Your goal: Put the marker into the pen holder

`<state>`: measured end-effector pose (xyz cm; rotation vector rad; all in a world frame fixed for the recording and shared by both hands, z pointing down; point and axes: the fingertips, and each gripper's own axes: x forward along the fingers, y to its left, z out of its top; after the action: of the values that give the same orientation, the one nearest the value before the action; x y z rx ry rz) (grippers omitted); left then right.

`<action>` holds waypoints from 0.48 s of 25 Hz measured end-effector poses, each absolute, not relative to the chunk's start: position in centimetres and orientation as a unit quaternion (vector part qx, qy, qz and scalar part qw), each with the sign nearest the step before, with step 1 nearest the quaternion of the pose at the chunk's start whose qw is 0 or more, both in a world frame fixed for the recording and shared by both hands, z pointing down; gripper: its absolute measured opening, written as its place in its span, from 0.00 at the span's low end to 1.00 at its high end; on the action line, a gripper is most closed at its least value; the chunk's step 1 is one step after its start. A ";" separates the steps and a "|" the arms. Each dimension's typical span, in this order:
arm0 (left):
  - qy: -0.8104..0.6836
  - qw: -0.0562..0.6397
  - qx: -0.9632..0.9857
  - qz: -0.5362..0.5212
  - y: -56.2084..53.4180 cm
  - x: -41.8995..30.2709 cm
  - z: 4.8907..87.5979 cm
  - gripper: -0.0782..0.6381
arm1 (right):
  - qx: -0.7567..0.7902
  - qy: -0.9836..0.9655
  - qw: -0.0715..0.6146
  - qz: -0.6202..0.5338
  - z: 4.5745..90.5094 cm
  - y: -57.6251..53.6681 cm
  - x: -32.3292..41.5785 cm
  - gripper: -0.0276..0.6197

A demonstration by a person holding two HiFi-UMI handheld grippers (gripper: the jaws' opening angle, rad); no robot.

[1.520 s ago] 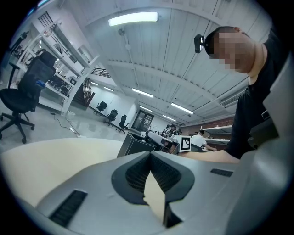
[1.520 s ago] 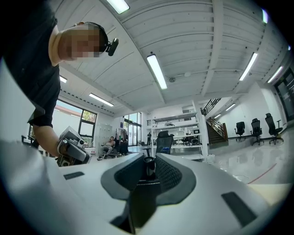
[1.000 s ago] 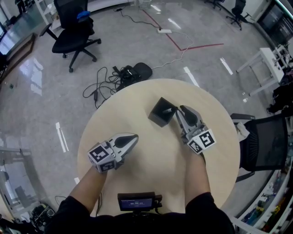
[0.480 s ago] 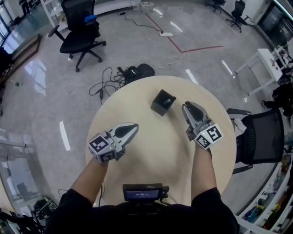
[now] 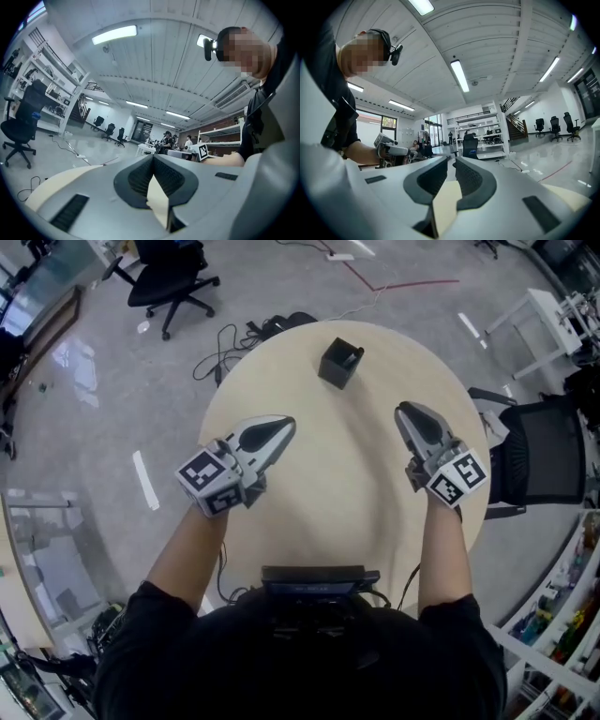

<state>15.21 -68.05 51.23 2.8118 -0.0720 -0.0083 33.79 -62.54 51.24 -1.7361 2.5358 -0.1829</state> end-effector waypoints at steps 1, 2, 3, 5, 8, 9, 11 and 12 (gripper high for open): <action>-0.021 0.163 0.986 -0.003 -67.3 14.7 50.6 0.11 | -0.567 0.821 0.031 -0.063 50.8 -61.1 33.3 0.14; -0.018 0.161 0.987 -0.002 -66.7 14.2 50.0 0.11 | -0.572 0.817 0.031 -0.064 50.2 -59.7 32.9 0.14; -0.014 0.158 0.987 -0.002 -66.0 13.7 49.5 0.11 | -0.578 0.813 0.031 -0.065 49.6 -58.2 32.7 0.14; 0.001 0.148 0.989 -0.004 -64.4 13.0 48.5 0.10 | -0.597 0.799 0.033 -0.066 48.4 -54.9 32.8 0.05; 0.022 0.138 0.990 0.001 -61.3 12.8 47.0 0.10 | -0.628 0.774 0.051 -0.064 46.2 -49.7 33.9 0.05; 0.028 0.132 0.991 0.005 -60.0 12.8 46.5 0.10 | -0.633 0.770 0.058 -0.060 45.5 -47.9 34.2 0.05; 0.034 0.118 0.992 0.010 -57.1 12.9 45.5 0.10 | -0.634 0.769 0.064 -0.052 44.0 -44.7 34.7 0.05; 0.032 0.112 0.993 0.011 -55.7 12.9 44.9 0.10 | -0.631 0.772 0.062 -0.048 43.4 -43.2 34.9 0.05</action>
<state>12.90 -55.68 44.92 2.9158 0.0929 0.0316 34.90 -43.24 43.35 -1.9080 2.3320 -0.1452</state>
